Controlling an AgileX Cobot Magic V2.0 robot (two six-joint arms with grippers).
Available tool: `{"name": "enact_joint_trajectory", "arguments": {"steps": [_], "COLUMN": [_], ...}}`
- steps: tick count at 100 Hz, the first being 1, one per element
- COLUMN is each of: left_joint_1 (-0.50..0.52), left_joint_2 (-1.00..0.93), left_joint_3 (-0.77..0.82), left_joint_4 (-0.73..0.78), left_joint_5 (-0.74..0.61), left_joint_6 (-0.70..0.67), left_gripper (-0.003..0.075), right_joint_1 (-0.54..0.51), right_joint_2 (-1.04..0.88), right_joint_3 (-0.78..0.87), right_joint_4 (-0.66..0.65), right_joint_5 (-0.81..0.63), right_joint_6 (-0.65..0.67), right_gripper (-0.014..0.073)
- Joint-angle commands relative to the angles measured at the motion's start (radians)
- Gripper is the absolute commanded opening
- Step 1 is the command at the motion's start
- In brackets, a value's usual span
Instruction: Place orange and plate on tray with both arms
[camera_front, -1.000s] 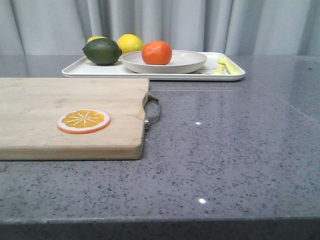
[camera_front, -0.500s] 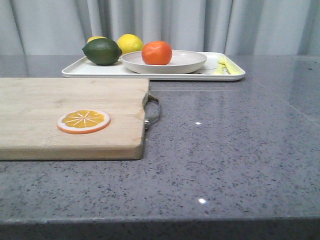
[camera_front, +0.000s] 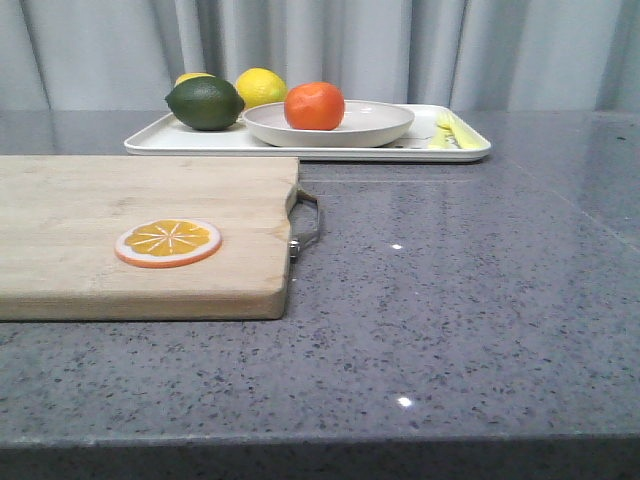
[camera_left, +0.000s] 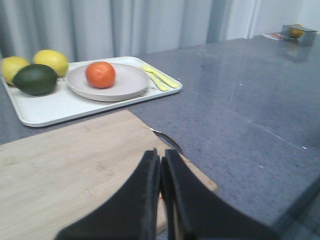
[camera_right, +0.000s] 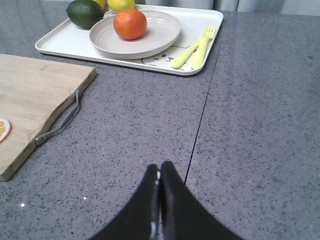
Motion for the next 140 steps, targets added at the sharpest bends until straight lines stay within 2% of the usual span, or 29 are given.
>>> {"name": "enact_joint_trajectory", "arguments": {"steps": [1,41,69,86,118,140], "left_joint_1": [0.066,0.384,0.536,0.572,0.572,0.592], "left_joint_2": [0.005,-0.069,-0.15,-0.193,-0.203,-0.261], "left_joint_3": [0.002,0.195,0.311,0.381,0.498,0.501], "left_joint_4": [-0.004,0.025,0.034,0.034,0.053,0.074], "left_joint_5": [-0.136,-0.34,-0.4,-0.436,-0.527,-0.468], "left_joint_6": [-0.008,-0.008,-0.008,-0.008,-0.008,-0.008], "left_gripper": [-0.002,-0.002,-0.002,-0.002,-0.002,-0.002], "right_joint_1": [0.001,0.001,0.001,0.001,0.001,0.001], "right_joint_2": [0.006,0.006,0.006,0.006,0.006,0.006], "right_joint_3": [-0.023,-0.023,-0.023,-0.023,-0.023,-0.023], "right_joint_4": [0.005,0.005,0.005,0.005,0.005,0.005], "right_joint_5": [-0.065,-0.065,-0.064,-0.064,-0.064,-0.061], "right_joint_6": [-0.008,-0.008,-0.008,-0.008,-0.008,-0.008], "right_gripper": [-0.0068,-0.0068,-0.0068,-0.0068,-0.0068,-0.0068]}}
